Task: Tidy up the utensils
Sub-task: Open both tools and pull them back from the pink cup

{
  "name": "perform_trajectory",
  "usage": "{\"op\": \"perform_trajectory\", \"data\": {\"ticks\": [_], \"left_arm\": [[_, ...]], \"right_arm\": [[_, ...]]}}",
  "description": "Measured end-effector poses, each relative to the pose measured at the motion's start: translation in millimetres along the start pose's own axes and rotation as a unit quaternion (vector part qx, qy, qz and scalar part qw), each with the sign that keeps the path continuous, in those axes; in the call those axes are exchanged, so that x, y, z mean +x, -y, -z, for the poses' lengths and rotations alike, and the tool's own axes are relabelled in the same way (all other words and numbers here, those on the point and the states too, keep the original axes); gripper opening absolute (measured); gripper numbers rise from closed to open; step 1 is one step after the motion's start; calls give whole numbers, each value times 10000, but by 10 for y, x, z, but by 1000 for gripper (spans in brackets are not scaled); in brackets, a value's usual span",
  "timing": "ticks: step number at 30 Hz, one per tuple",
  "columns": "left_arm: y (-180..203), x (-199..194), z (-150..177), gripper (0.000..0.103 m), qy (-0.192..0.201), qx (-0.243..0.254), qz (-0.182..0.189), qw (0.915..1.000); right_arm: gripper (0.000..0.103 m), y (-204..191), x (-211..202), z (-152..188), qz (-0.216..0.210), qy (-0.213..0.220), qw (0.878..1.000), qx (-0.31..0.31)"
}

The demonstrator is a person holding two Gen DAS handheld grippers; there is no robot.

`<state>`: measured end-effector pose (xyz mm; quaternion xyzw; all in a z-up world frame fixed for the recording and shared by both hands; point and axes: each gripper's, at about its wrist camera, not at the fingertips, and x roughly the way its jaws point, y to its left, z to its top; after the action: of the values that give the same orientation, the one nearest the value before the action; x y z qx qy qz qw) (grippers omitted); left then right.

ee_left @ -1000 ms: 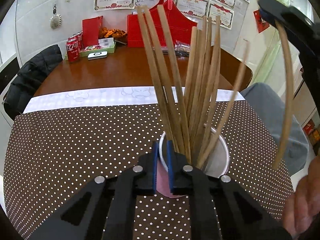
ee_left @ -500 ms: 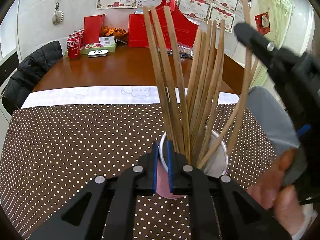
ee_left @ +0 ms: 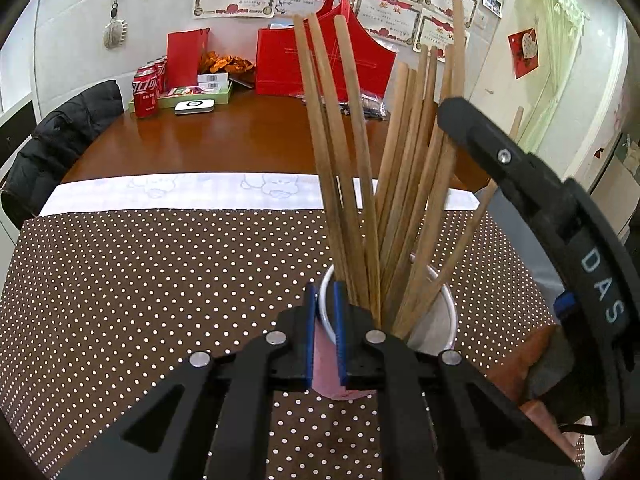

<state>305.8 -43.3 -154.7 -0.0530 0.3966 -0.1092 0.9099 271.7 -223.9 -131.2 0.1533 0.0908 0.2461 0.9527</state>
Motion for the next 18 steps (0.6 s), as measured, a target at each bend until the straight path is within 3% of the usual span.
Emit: {"op": "perform_trajectory", "data": {"ticks": [2,3,4,7,10,13,18], "left_arm": [[6,-1,11,9,3,24,-3,10000],[12,-1,14,9,3,44,-5,10000],[17,-2,16,9,3,52,-5,10000],[19,-32,32,10,40,101,-23,9999],[34,-139,52,40,206,141,-77,9997],[48,-287,72,60,397,152,-177,9989],[107,-597,121,72,719,270,-381,9963]], "right_arm": [[36,17,-46,-4,37,5,10000,71],[76,25,-83,-16,41,52,9999,134],[86,29,-132,-31,22,146,9997,194],[86,16,-246,-123,11,243,9994,225],[97,5,-403,-253,86,337,9989,308],[97,-41,-570,-383,262,359,9986,282],[97,-140,-804,-541,617,167,9977,216]]}}
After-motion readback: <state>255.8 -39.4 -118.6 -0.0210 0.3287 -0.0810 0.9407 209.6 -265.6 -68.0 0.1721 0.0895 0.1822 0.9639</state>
